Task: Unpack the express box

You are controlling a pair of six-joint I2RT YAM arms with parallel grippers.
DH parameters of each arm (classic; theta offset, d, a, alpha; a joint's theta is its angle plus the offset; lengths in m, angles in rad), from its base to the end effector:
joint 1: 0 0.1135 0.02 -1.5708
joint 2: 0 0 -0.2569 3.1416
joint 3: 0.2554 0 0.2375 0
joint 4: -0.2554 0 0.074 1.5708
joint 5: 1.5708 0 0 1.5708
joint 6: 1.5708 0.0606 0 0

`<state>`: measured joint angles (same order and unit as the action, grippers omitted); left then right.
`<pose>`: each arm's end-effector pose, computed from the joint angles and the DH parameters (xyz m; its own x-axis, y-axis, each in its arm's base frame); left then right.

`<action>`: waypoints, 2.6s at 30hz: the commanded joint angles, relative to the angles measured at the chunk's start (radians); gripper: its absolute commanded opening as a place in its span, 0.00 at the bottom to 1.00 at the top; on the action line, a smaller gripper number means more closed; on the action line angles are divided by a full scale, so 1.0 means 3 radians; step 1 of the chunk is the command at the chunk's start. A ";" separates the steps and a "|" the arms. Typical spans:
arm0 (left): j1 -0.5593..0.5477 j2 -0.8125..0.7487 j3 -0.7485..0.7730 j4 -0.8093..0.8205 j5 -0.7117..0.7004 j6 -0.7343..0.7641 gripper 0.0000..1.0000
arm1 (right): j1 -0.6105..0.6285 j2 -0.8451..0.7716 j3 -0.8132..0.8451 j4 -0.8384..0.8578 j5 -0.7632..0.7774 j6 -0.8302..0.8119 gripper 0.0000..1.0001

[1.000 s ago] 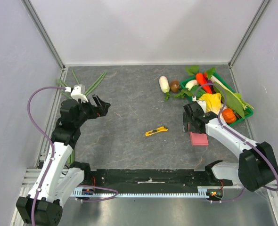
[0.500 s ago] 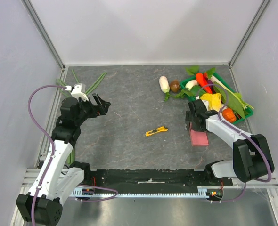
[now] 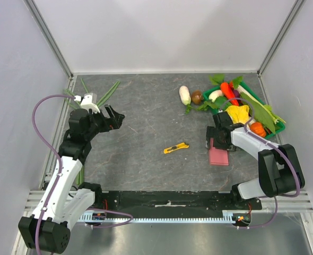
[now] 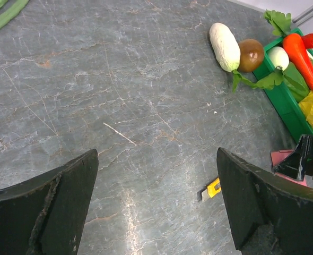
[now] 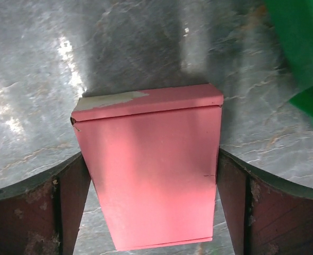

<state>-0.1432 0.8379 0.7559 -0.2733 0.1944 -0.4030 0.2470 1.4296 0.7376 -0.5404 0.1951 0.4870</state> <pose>0.2034 -0.0412 0.2990 -0.4419 -0.3250 -0.8361 0.1587 0.8890 -0.4295 0.2389 0.0481 0.1415 -0.8914 0.2487 -0.3790 0.2712 0.9625 -0.0063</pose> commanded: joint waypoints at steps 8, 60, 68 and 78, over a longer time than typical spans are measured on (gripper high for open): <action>0.0012 -0.0047 0.0098 -0.0009 0.0002 0.0024 0.96 | 0.0516 0.0168 0.0057 0.0114 -0.0211 0.0468 0.87; 0.0017 0.0709 -0.0489 0.0307 0.0712 -0.0967 0.88 | 0.2168 0.1417 0.1949 0.0702 0.0239 0.0642 0.63; -0.0008 0.0945 -0.0832 0.1023 0.0835 -0.1014 0.82 | 0.2086 0.1468 0.1699 0.1003 0.0040 0.0560 0.33; -0.0141 0.1032 -0.0950 0.1207 0.0789 -0.1142 0.81 | 0.2004 0.1453 0.1515 0.1228 -0.0093 0.0525 0.26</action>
<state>-0.1612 1.1404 0.4950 0.0017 0.4053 -0.7052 0.8543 1.8771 1.2098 -0.2405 0.1844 0.6575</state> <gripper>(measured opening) 0.819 0.267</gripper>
